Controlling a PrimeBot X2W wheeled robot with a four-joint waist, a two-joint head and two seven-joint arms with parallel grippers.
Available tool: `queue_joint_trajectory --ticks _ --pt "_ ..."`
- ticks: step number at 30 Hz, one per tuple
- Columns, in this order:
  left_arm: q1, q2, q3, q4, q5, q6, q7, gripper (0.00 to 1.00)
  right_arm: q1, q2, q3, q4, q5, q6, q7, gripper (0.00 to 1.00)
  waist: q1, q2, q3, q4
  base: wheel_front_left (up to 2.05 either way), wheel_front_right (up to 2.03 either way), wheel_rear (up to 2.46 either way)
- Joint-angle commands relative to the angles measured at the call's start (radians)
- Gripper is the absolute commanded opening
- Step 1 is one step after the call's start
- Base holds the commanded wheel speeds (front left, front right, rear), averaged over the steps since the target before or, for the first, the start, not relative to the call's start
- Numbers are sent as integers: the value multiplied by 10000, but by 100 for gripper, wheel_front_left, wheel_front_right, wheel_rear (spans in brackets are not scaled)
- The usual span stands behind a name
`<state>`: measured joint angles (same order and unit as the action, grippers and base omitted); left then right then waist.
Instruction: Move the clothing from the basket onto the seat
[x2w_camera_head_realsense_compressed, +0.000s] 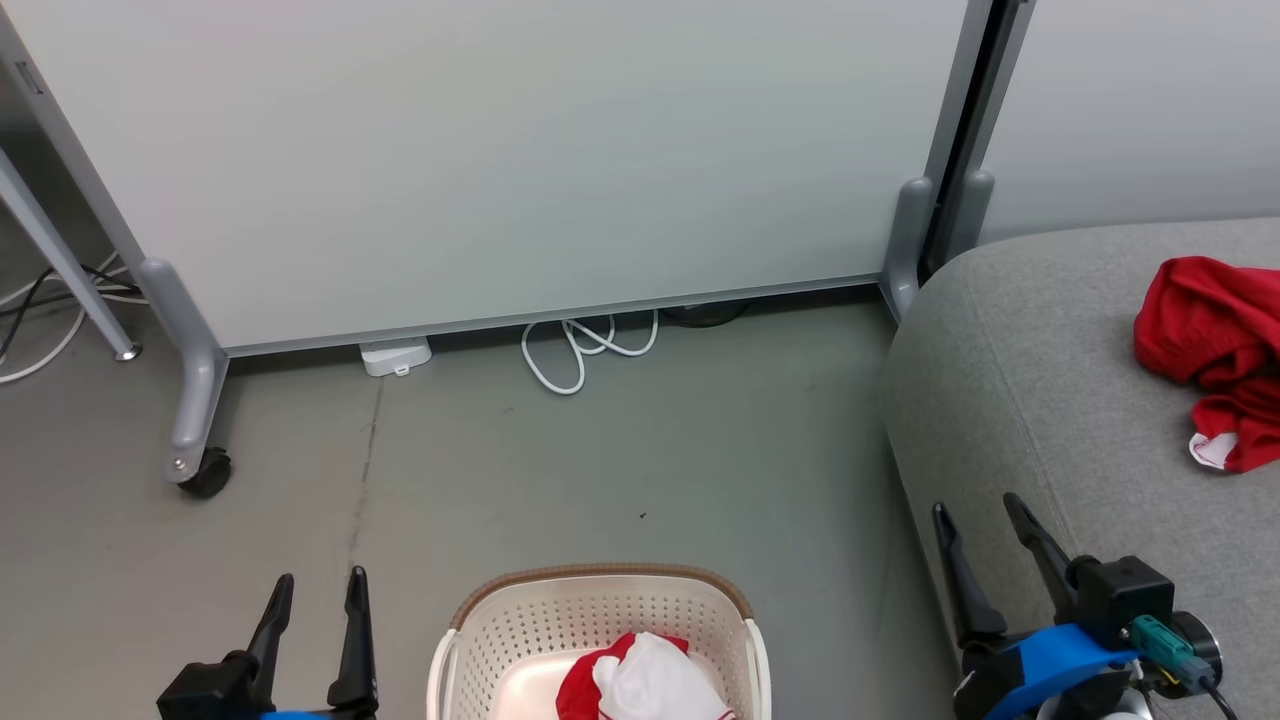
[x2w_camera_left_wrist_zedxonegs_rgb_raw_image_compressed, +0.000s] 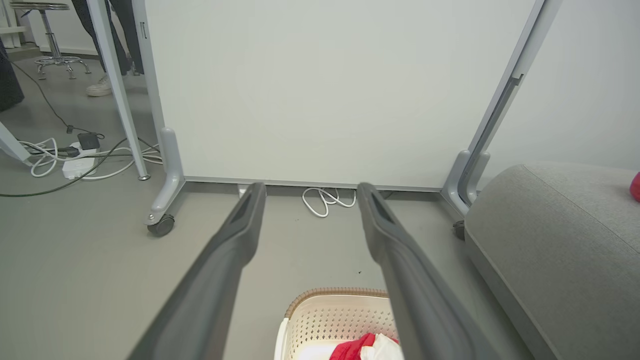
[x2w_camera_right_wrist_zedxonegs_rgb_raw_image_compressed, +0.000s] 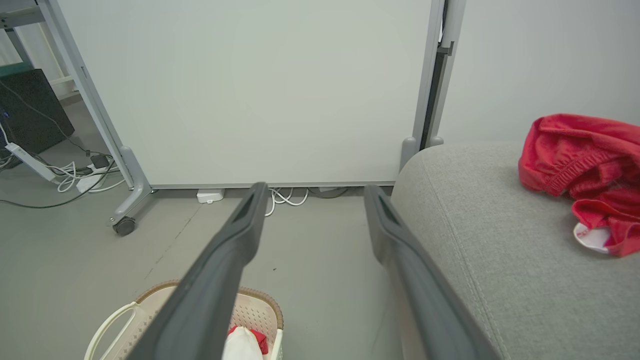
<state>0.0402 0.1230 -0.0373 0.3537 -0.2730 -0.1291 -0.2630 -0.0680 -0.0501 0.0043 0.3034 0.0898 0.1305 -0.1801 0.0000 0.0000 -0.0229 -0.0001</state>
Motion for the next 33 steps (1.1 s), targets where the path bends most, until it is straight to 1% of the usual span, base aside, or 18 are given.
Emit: queue_joint_trajectory --ticks 1,7,14,20,24,31,32,33 --pt "-138 49 -21 -36 10 -13 -26 100 84 -6 11 -60 20 5 6 100 0 0 22 -15 0 0 0" --pt "-342 108 -490 164 119 -13 -26 100 -2 -6 52 -216 30 5 3 100 0 0 251 -124 0 0 0" --pt "-1158 137 -1337 1110 -15 -13 -26 100 -485 -6 305 -651 89 5 -51 100 0 0 1339 -535 0 0 0" --pt "-2201 233 -2019 2239 -265 -12 -25 100 -1106 -6 650 -1057 163 5 -173 100 0 0 2731 -1208 0 0 0" --pt "-3014 383 -2601 3078 -643 -12 -26 100 -1529 -4 906 -1341 172 5 -242 100 0 0 3763 -1665 0 0 0" --pt "-4498 669 -3739 4598 -1220 -10 6 100 -2071 -3 1206 -1794 299 5 -430 100 0 0 5398 -2250 0 0 0" --pt "-4498 669 -3739 4598 -1220 -10 6 100 -2071 -3 1206 -1794 299 5 -430 100 0 0 5398 -2250 0 0 0" --pt "-4914 712 -3914 5033 -1348 -10 46 100 -2225 -1 1310 -1886 353 5 -480 100 0 0 5815 -2371 0 0 0"
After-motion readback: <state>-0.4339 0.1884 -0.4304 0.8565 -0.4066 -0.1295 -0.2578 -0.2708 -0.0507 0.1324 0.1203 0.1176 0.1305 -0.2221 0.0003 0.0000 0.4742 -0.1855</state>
